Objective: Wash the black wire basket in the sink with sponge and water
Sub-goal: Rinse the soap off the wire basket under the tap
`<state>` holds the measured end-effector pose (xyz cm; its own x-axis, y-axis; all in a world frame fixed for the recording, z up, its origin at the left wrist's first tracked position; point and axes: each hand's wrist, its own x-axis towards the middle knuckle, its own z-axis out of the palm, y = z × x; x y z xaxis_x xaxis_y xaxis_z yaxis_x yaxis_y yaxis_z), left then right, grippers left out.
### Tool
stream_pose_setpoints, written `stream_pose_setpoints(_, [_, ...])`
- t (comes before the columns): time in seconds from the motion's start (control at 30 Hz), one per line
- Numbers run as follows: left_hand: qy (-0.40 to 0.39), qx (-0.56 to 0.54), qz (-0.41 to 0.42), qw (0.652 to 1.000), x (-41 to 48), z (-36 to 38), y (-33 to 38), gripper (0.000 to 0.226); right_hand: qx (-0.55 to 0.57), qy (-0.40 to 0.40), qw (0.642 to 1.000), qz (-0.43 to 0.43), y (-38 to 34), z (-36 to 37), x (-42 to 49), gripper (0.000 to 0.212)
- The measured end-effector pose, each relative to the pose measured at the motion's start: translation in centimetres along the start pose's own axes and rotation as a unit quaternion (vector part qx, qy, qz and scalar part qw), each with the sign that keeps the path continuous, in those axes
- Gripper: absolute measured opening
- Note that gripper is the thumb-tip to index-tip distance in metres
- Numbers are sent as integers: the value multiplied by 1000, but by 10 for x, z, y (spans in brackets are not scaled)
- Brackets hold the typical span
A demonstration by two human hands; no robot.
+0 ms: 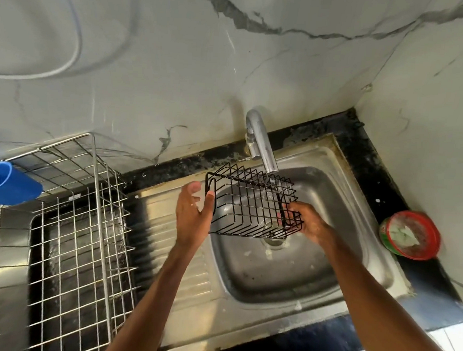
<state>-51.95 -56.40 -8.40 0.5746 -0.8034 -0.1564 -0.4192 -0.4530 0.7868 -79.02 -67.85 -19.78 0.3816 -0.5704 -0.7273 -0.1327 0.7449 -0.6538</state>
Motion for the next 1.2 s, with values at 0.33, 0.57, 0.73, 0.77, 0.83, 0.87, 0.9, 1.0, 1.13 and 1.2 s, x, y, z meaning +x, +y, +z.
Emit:
stream_pose_setpoints(0.33, [-210, 58, -110, 970, 16, -6, 53, 73, 0, 42, 999, -8, -6, -2, -1, 29])
stream_pose_setpoints(0.57, [-279, -77, -267, 919, 24, 1, 51, 29, -12, 43, 999, -5, -10, -6, -3, 10])
stream_pose_setpoints(0.73, [-245, -8, -270, 931, 17, 13, 46, 16, -54, 59, 997, 4, -5, -8, 2, 54])
stream_pose_setpoints(0.77, [-246, 8, -261, 934, 16, 14, 45, 18, -57, 58, 997, 7, 0, -11, 7, 63])
stream_pose_setpoints(0.83, [-264, 17, -256, 930, 14, 14, 42, 30, -65, 53, 996, 15, 0, -10, 9, 69])
stream_pose_setpoints(0.87, [-273, 25, -257, 927, 15, 14, 39, 34, -68, 48, 996, 13, -6, -5, 4, 62])
stream_pose_setpoints(0.9, [-275, 31, -258, 926, 15, 13, 36, 36, -71, 40, 997, 6, -13, 2, -3, 46])
stream_pose_setpoints(1.0, [-256, 29, -260, 931, 18, 12, 33, 44, -90, 28, 996, 0, -30, 11, -12, 30])
stream_pose_setpoints(1.13, [-250, 41, -256, 933, 16, 13, 36, 55, -254, 138, 947, -142, -47, 28, -28, 61])
stream_pose_setpoints(1.2, [-232, 43, -265, 935, 15, 13, 39, 54, -359, 119, 898, -224, -47, 48, -37, 65])
